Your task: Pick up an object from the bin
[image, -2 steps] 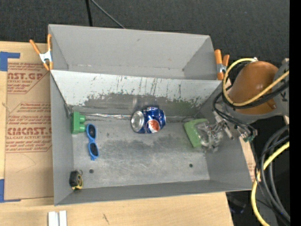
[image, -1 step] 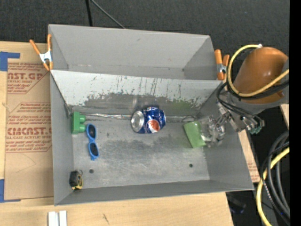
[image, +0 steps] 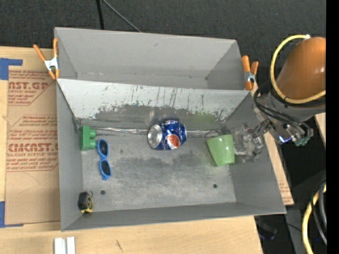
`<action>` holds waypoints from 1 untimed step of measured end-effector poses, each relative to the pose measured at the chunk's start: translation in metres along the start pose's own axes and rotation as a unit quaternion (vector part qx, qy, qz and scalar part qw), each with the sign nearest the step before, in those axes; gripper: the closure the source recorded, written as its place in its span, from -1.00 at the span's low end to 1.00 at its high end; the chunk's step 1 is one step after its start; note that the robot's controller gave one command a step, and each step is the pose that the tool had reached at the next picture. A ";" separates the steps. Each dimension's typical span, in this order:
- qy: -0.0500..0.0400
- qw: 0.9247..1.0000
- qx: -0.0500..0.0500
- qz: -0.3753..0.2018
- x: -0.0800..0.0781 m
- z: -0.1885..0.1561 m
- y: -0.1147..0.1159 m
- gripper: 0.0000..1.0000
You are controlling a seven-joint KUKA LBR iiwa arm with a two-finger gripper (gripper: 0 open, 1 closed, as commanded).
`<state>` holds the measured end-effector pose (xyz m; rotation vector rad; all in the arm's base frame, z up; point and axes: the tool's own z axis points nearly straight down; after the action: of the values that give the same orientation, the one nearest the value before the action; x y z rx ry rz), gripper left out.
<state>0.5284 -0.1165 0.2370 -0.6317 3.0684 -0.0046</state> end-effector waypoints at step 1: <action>0.001 0.996 -0.002 0.088 -0.030 -0.037 0.027 1.00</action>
Offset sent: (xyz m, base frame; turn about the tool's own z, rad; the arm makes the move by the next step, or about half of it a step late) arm 0.0154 0.0343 0.0364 0.1784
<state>0.5454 -0.0800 0.2745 -0.3605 3.1143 0.0008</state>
